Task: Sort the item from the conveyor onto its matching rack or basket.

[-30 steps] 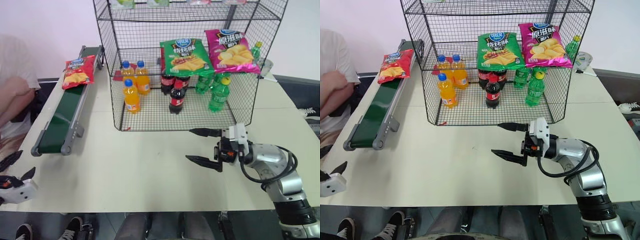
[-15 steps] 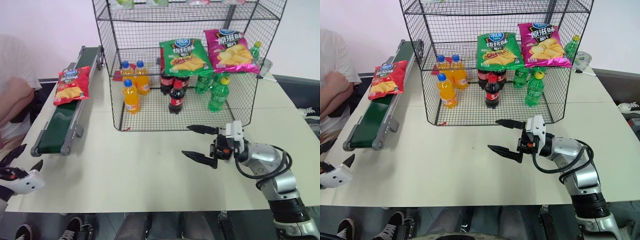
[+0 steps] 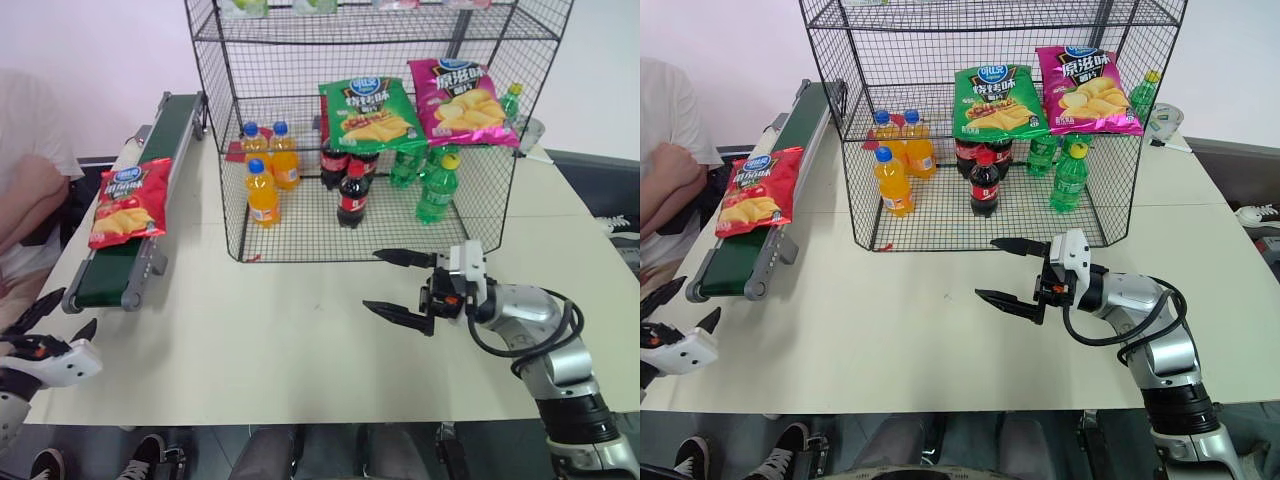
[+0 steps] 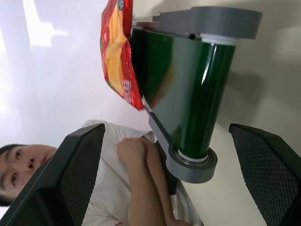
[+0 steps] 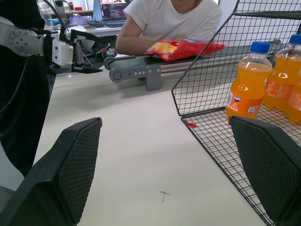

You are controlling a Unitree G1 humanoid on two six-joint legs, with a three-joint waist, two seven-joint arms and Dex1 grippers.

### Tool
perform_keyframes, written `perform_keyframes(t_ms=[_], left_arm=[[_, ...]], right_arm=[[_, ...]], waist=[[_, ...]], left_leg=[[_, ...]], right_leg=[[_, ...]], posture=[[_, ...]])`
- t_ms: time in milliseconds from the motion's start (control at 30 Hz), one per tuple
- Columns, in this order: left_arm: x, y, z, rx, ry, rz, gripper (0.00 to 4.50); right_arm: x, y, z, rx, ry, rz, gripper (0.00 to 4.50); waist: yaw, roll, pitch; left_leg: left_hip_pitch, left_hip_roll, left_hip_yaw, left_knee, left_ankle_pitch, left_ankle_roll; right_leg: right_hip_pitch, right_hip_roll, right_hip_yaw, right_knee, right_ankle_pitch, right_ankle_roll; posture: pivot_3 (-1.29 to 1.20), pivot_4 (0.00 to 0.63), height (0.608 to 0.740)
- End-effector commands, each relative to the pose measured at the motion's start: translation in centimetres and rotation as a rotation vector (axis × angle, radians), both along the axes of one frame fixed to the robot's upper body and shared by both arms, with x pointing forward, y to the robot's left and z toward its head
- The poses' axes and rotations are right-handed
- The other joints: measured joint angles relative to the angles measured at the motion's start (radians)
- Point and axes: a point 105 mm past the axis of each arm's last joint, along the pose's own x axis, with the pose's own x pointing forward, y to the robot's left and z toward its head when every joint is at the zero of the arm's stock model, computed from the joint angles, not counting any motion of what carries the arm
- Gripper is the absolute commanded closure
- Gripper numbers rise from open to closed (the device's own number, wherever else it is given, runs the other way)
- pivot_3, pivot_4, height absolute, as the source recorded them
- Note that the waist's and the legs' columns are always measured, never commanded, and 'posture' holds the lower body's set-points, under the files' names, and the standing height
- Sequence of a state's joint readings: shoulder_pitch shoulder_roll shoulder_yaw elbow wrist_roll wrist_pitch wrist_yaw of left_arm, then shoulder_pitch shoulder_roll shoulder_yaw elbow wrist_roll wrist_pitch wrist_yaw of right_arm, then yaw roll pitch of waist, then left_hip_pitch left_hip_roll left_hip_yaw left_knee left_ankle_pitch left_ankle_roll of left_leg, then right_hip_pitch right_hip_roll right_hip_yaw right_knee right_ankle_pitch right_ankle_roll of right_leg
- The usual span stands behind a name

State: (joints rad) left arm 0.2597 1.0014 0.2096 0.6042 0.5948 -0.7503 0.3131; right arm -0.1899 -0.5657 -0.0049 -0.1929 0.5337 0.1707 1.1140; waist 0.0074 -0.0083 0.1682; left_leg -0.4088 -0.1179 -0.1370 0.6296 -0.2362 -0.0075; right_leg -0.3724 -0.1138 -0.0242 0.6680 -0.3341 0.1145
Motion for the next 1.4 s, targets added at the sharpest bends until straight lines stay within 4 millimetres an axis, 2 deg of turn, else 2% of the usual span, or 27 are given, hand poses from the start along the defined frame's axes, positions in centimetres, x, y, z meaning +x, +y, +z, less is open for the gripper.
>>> perform_keyframes(t_ms=[33, 933, 1000, 1033, 1067, 1300, 1333, 1400], left_arm=[[0.4, -0.4, 0.9, -0.016, -0.052, -0.007, 0.07], [2.6, -2.5, 2.1, -0.045, -0.123, -0.029, 0.07], [2.6, -2.7, 2.1, -0.093, -0.118, -0.034, 0.07], [2.6, -2.8, 2.1, -0.105, -0.116, -0.037, 0.58], [2.6, -2.9, 2.2, -0.105, -0.12, -0.04, 0.8], [2.5, -2.7, 2.6, -0.09, -0.133, -0.026, 4.19], [2.4, -2.8, 2.6, -0.091, -0.132, -0.028, 4.48], [2.4, -2.9, 2.8, -0.094, -0.136, -0.03, 4.48]], right_arm=[[-0.3, 0.1, 0.6, 0.006, -0.026, 0.005, 0.0], [0.0, -0.3, 0.2, -0.002, -0.031, -0.024, 0.0], [0.0, -0.5, 0.2, -0.005, -0.033, -0.032, 0.0], [0.1, -0.6, 0.3, -0.005, -0.033, -0.036, 0.0], [0.1, -0.7, 0.3, -0.005, -0.034, -0.038, 0.0], [0.2, -1.1, 0.2, -0.013, -0.035, -0.051, 0.0], [0.2, -1.2, 0.2, -0.015, -0.036, -0.053, 0.0], [0.3, -1.4, 0.3, -0.015, -0.036, -0.055, 0.0]], waist=[[0.001, 0.0, 0.0], [0.001, 0.0, 0.0], [0.001, 0.0, 0.0], [0.001, 0.0, 0.0], [0.001, 0.0, 0.0], [0.003, 0.0, 0.0], [0.003, 0.0, 0.0], [0.002, 0.0, 0.0]], left_leg=[[0.0, 0.0, 0.0, 0.0, 0.0, 0.0], [0.0, 0.0, 0.0, 0.001, 0.0, 0.0], [0.0, 0.0, 0.0, 0.001, 0.0, 0.0], [0.0, 0.0, 0.0, 0.001, 0.0, 0.0], [0.0, 0.0, 0.0, 0.001, 0.0, 0.0], [0.0, 0.0, 0.0, 0.001, 0.0, 0.0], [0.0, 0.0, 0.0, 0.001, 0.0, 0.0], [0.0, 0.0, 0.0, 0.001, 0.0, 0.0]], right_leg=[[0.0, 0.0, 0.0, 0.0, 0.0, 0.0], [0.0, 0.0, 0.0, 0.001, 0.0, 0.0], [0.0, 0.0, 0.0, 0.001, 0.0, 0.0], [0.0, 0.0, 0.0, 0.001, 0.0, 0.0], [0.0, 0.0, 0.0, 0.001, 0.0, 0.0], [0.0, 0.0, 0.0, 0.001, 0.0, 0.0], [0.0, 0.0, 0.0, 0.001, 0.0, 0.0], [0.0, 0.0, 0.0, 0.001, 0.0, 0.0]], posture=[[0.0, 0.15, 0.74], [0.0, 0.15, 0.74], [0.0, 0.15, 0.74], [0.0, 0.15, 0.74], [0.0, 0.15, 0.74], [0.0, 0.15, 0.74], [0.0, 0.15, 0.74], [0.0, 0.15, 0.74]])
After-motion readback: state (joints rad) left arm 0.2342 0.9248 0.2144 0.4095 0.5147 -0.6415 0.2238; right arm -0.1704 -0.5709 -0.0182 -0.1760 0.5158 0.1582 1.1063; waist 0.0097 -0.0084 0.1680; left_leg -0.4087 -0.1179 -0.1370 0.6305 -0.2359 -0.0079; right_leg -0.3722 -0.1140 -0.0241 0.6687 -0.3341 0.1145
